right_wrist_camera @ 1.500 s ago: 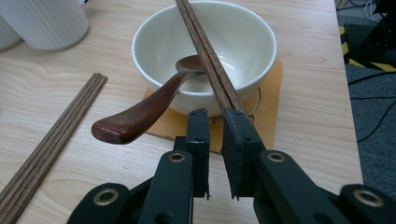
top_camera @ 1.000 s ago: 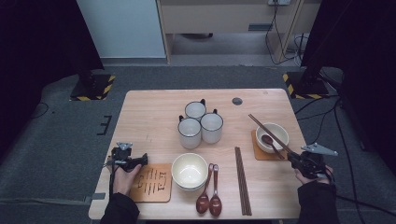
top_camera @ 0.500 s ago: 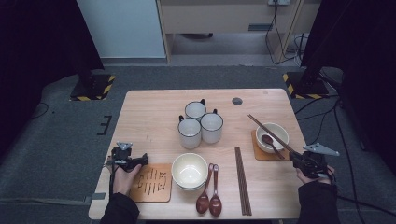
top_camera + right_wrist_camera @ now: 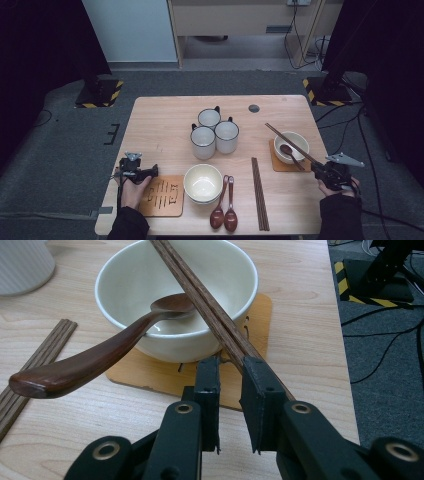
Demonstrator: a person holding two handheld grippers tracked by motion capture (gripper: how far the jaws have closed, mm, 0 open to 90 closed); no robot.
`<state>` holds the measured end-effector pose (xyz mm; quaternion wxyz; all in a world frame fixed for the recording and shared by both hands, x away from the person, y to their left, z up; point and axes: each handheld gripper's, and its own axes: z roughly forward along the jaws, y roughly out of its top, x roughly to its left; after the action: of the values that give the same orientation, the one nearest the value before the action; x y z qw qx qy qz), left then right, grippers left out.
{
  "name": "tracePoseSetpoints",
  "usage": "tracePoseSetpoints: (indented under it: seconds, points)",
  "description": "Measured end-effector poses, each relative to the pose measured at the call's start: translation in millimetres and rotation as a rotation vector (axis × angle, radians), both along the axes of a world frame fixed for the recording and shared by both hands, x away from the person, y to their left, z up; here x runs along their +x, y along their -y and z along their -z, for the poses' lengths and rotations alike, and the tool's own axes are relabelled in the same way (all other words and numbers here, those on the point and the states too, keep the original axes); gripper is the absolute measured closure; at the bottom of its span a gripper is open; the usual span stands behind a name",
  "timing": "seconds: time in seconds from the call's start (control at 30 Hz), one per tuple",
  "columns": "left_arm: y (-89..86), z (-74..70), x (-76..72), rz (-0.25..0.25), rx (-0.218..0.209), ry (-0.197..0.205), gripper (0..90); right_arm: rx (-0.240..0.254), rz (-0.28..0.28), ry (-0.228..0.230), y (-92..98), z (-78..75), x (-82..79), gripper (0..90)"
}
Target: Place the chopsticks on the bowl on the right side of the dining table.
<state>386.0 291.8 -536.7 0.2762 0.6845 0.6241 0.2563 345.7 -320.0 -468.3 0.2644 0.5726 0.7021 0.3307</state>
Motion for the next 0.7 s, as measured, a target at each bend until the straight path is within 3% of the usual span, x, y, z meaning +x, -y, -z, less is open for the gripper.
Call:
tracePoseSetpoints:
  seconds: [0.37,0.7]
  points:
    - [0.0,0.0,0.0,0.0,0.0,0.0,0.3,-0.005,-0.01,0.006,0.2,-0.4,0.8,76.1]
    - [0.0,0.0,0.0,0.0,0.0,0.0,0.4,0.023,-0.03,0.063,0.2,-10.9,6.9,71.5]
